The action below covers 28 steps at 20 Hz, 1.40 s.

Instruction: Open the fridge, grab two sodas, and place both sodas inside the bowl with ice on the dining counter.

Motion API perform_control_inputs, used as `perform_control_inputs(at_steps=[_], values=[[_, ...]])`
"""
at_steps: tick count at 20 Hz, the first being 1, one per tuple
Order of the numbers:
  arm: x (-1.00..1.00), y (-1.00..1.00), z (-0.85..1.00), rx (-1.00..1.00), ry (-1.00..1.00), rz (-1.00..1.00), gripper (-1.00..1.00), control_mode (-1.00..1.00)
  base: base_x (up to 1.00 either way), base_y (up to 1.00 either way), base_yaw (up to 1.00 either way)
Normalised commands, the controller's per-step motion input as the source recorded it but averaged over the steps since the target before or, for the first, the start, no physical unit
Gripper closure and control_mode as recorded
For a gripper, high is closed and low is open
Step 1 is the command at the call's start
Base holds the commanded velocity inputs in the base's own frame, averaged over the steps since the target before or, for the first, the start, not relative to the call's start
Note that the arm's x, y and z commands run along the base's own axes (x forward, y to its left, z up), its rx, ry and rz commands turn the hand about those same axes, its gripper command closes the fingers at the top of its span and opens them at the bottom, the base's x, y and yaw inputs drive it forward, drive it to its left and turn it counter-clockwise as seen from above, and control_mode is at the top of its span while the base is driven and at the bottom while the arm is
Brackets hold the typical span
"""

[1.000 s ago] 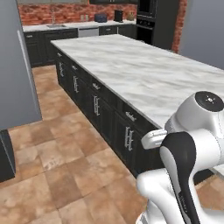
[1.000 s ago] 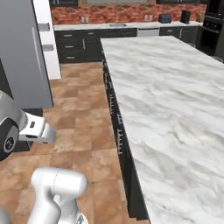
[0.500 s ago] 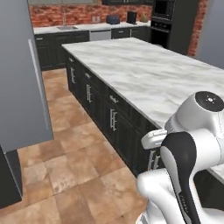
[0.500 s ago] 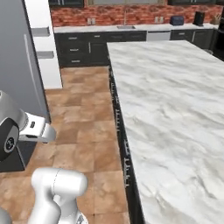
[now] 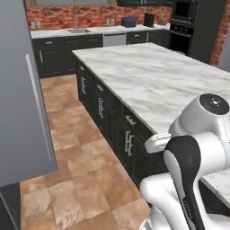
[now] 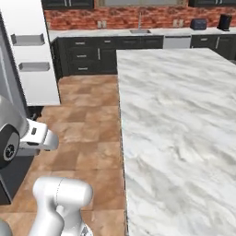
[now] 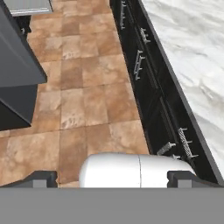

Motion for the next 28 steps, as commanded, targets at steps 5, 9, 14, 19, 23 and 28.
perform_control_inputs(at_steps=[5,9,14,19,23,28], values=[[0.00,0.00,0.00,0.00,0.00,0.00,-1.00,1.00,1.00,-0.17,0.12],[0.00,0.00,0.00,0.00,0.00,0.00,-1.00,1.00,0.99,-0.03,0.10],[0.00,0.00,0.00,0.00,0.00,0.00,-1.00,1.00,0.94,0.00,0.10],[0.00,0.00,0.00,0.00,0.00,0.00,-1.00,1.00,0.89,0.00,0.17],[0.00,0.00,0.00,0.00,0.00,0.00,-1.00,1.00,0.65,0.01,0.34],[0.00,0.00,0.00,0.00,0.00,0.00,-1.00,1.00,0.68,0.00,0.41]])
